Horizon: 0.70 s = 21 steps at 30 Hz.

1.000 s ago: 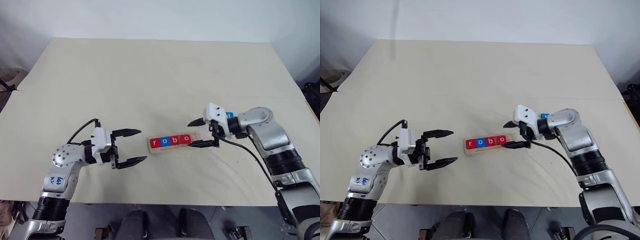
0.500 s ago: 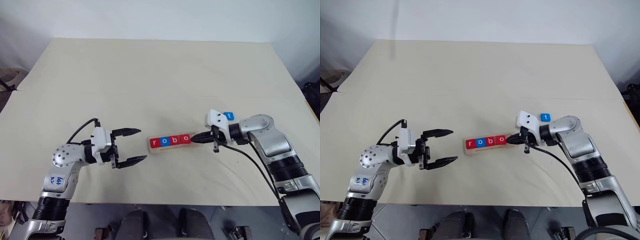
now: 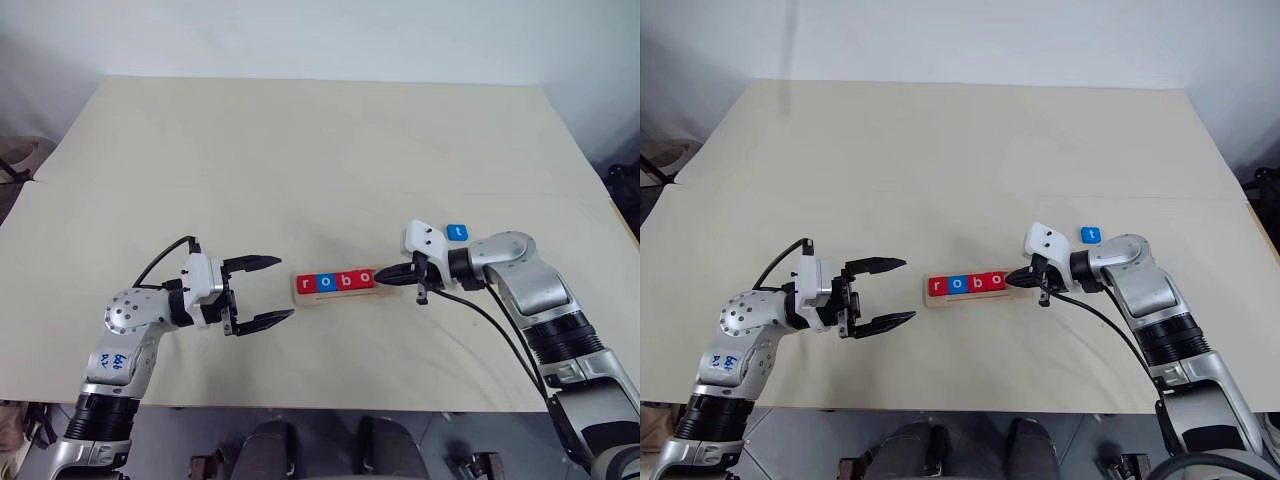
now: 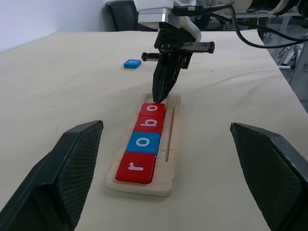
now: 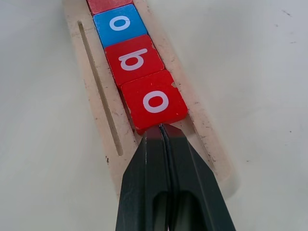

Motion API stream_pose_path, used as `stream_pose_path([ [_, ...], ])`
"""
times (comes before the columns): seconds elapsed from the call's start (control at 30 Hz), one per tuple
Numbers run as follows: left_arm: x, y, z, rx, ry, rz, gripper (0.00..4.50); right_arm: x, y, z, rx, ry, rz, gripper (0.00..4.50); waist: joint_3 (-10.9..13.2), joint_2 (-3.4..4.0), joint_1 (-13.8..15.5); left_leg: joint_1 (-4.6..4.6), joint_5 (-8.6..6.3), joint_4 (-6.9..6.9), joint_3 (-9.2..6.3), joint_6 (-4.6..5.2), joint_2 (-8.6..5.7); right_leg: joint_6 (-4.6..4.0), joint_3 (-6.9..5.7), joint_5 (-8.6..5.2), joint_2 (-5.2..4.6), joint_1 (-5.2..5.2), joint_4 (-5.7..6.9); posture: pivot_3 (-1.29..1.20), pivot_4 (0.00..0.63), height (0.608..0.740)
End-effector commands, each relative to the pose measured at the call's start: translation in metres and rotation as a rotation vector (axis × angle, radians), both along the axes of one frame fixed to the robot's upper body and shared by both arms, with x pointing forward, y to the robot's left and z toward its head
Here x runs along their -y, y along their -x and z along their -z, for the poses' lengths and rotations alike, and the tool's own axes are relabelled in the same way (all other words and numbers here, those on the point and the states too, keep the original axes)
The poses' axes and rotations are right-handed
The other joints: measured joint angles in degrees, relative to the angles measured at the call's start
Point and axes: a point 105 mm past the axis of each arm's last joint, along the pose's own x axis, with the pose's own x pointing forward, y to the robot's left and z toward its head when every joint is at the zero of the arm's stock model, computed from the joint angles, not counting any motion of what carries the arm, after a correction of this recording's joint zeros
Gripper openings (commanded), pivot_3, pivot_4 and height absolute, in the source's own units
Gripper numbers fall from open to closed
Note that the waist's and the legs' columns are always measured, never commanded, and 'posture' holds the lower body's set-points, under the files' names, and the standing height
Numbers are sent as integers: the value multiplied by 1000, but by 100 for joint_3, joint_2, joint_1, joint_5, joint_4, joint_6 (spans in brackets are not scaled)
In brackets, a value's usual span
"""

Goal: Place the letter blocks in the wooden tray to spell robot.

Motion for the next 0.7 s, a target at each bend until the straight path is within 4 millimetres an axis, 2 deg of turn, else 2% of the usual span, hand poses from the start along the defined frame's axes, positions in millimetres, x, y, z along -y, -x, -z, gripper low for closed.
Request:
stream_pose_path([
  [0.03,0,2,-9,51,1,-1,4500,5,-5,-12,54,2,17,14,0,0,2,0,0,0,0,0,0,0,0,0,0,0,0,0,150,740],
  [0.23,0,1,-9,51,5,-2,4500,1,-8,-19,75,-54,12,14,0,0,-1,0,0,0,1,0,0,0,0,0,0,0,-1,0,150,740],
  [0.37,0,2,-9,50,7,-3,4500,3,-22,-22,109,-69,67,14,0,0,-6,0,0,0,1,0,0,0,0,0,0,0,0,0,150,740],
  [0.53,0,2,-9,53,9,-9,4500,9,-39,-12,135,-36,161,14,0,0,1,0,0,0,0,0,0,0,0,0,0,0,-1,0,150,740],
  [0.7,0,2,-9,54,10,-14,4500,13,-39,-1,96,-2,153,14,0,0,-9,0,0,0,1,0,0,0,0,0,0,0,1,0,150,740],
])
